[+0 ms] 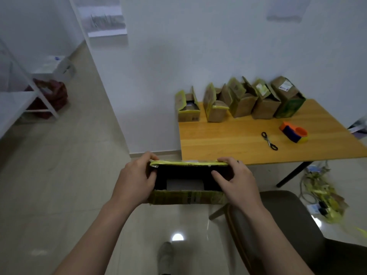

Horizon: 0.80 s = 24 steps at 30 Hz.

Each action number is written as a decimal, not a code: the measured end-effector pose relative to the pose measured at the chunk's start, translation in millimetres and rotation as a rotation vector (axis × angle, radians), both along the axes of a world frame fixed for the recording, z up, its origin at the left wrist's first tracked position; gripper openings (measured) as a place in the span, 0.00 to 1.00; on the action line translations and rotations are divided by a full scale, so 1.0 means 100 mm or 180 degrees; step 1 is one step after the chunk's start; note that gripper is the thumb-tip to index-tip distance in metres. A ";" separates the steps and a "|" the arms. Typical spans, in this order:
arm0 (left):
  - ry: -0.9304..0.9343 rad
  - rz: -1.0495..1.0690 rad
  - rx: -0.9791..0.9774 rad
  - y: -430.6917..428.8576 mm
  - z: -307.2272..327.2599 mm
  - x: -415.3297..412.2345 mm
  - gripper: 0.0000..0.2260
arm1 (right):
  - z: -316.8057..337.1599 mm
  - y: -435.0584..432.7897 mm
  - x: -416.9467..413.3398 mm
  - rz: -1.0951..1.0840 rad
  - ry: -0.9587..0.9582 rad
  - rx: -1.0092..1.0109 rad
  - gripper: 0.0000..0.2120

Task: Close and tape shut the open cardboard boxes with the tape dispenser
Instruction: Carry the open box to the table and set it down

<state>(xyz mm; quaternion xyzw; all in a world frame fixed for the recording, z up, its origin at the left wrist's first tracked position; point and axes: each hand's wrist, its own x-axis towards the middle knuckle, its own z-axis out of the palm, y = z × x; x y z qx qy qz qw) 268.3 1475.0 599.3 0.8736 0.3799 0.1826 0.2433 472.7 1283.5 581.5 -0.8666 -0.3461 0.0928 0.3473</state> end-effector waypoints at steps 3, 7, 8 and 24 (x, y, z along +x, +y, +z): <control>-0.0075 -0.0164 -0.0023 0.35 -0.05 0.33 0.10 | 0.00 0.26 0.22 -0.0148 -0.0061 -0.0007 0.18; -0.0172 -0.0351 -0.0090 0.77 -0.07 0.78 0.09 | 0.07 0.53 0.50 -0.0331 -0.0164 -0.0165 0.18; -0.0205 -0.0415 -0.0134 0.85 -0.08 0.89 0.09 | 0.08 0.57 0.58 -0.0378 -0.0186 -0.0186 0.19; 0.0047 -0.0775 -0.0182 1.40 -0.12 2.84 0.10 | -0.11 0.97 2.29 -0.0796 -0.0031 -0.0090 0.18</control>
